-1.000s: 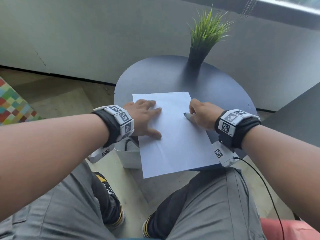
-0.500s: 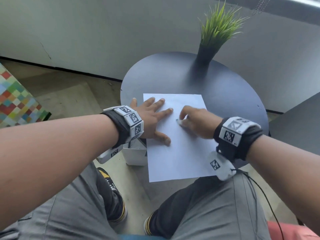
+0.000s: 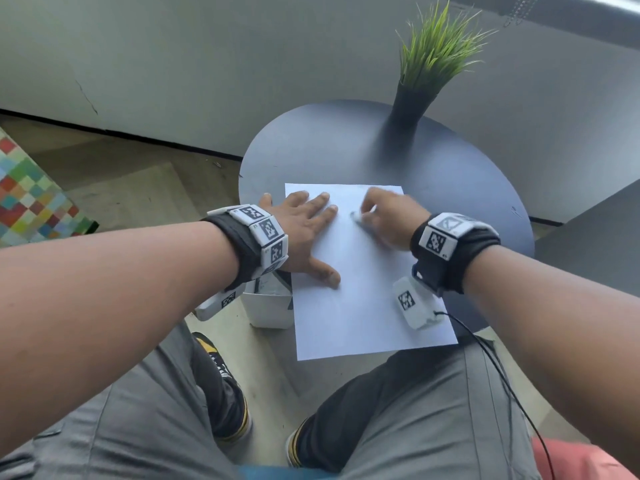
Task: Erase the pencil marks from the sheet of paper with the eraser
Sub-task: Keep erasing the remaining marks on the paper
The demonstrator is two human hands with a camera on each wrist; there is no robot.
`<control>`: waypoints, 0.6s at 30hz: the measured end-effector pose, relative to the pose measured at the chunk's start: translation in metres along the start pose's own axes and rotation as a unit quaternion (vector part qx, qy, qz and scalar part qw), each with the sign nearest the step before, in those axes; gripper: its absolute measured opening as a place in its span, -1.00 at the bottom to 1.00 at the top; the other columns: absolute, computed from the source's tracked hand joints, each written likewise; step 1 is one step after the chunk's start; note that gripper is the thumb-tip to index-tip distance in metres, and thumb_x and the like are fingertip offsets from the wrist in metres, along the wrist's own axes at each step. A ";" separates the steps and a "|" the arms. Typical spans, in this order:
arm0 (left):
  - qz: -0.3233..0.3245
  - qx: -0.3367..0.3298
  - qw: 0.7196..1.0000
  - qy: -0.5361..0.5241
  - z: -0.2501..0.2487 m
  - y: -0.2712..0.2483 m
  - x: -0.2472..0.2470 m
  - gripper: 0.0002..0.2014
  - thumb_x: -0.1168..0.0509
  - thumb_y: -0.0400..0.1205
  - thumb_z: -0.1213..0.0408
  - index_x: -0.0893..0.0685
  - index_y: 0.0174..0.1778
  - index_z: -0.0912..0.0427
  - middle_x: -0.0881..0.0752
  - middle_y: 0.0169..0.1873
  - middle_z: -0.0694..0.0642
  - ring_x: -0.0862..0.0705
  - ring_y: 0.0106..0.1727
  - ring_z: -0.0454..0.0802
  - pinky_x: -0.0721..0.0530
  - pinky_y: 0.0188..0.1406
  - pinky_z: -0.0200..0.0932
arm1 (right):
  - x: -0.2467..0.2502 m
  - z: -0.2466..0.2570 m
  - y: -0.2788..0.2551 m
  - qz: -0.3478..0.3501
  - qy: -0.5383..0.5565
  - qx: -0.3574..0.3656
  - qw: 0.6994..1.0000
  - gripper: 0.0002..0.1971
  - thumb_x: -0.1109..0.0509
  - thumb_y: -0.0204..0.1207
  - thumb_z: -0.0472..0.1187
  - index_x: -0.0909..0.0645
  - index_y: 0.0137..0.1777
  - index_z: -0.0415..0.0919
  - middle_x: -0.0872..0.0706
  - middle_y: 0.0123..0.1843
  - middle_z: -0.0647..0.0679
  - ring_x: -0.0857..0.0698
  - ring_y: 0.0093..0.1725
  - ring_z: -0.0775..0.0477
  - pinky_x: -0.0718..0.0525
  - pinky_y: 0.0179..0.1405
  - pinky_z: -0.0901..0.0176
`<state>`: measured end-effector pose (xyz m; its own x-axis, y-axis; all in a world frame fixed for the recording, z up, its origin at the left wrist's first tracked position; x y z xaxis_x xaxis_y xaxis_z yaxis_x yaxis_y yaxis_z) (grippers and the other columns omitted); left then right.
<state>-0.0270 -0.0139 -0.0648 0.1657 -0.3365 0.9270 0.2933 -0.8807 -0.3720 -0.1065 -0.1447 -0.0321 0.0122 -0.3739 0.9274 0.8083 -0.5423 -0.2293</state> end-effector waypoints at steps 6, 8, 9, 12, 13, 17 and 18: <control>0.001 -0.001 1.000 0.011 -0.002 0.003 0.007 0.34 -0.14 0.13 -0.77 0.14 0.75 -0.15 0.16 0.76 -0.14 0.01 0.70 0.14 -0.36 0.42 0.45 | -0.025 0.031 -0.019 0.099 -0.023 0.114 0.988 -0.82 -0.31 0.63 0.04 -0.56 0.08 -0.03 -0.59 -0.11 0.12 -0.56 -0.04 -0.06 -0.42 -0.09 0.20; 0.006 0.001 1.000 0.021 -0.003 0.003 0.008 0.34 -0.14 0.15 -0.77 0.16 0.75 -0.14 0.17 0.76 -0.12 0.00 0.70 0.15 -0.37 0.43 0.44 | -0.014 0.021 -0.011 0.069 -0.016 0.096 0.993 -0.77 -0.34 0.61 0.07 -0.60 0.09 -0.05 -0.59 -0.08 0.10 -0.56 -0.04 -0.04 -0.40 -0.09 0.23; 0.008 0.002 1.000 0.024 -0.004 0.003 0.008 0.34 -0.14 0.16 -0.76 0.17 0.76 -0.13 0.17 0.76 -0.11 0.01 0.70 0.15 -0.37 0.44 0.43 | -0.003 0.008 -0.004 0.026 -0.003 0.060 0.998 -0.76 -0.36 0.59 0.07 -0.62 0.09 -0.07 -0.60 -0.06 0.06 -0.58 -0.03 -0.06 -0.42 -0.09 0.23; 0.009 0.005 1.000 0.022 -0.003 0.002 0.008 0.34 -0.17 0.17 -0.75 0.17 0.76 -0.13 0.17 0.76 -0.11 0.00 0.70 0.16 -0.36 0.45 0.43 | 0.004 0.001 -0.009 -0.002 -0.009 0.051 0.999 -0.80 -0.34 0.60 0.04 -0.58 0.04 -0.08 -0.62 -0.12 0.03 -0.60 -0.06 -0.13 -0.50 -0.12 0.15; 0.011 0.006 1.000 0.020 -0.003 0.002 0.008 0.34 -0.17 0.16 -0.76 0.17 0.76 -0.13 0.18 0.76 -0.11 0.01 0.70 0.16 -0.35 0.45 0.43 | -0.005 0.013 -0.018 0.044 -0.019 0.090 0.995 -0.83 -0.33 0.60 0.01 -0.57 0.04 -0.07 -0.61 -0.17 0.08 -0.59 -0.09 -0.11 -0.48 -0.14 0.16; 0.020 0.006 1.000 0.021 -0.004 0.001 0.008 0.35 -0.17 0.17 -0.75 0.20 0.76 -0.12 0.21 0.76 -0.10 0.05 0.72 0.18 -0.33 0.48 0.43 | -0.018 0.020 -0.047 0.138 -0.033 0.148 0.979 -0.82 -0.33 0.60 0.03 -0.61 0.06 -0.03 -0.65 -0.18 0.12 -0.59 -0.12 0.00 -0.45 -0.17 0.22; 0.021 0.007 1.000 0.022 -0.005 0.002 0.008 0.34 -0.18 0.18 -0.75 0.20 0.76 -0.12 0.21 0.76 -0.08 0.05 0.72 0.18 -0.32 0.48 0.43 | -0.008 0.004 -0.040 0.097 -0.016 0.108 0.989 -0.81 -0.34 0.60 0.07 -0.61 0.05 -0.01 -0.65 -0.19 0.12 -0.61 -0.12 -0.03 -0.46 -0.19 0.21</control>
<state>-0.0294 -0.0197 -0.0576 0.1358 -0.3879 0.9117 0.3005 -0.8607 -0.4109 -0.1361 -0.1171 -0.0290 0.1947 -0.4288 0.8822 0.8961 -0.2880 -0.3378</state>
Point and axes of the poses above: each hand's wrist, its own y-axis towards the middle knuckle, its own x-axis out of the back of the hand, z = x × y, the point moved 8 cm from there along y, towards the middle knuckle
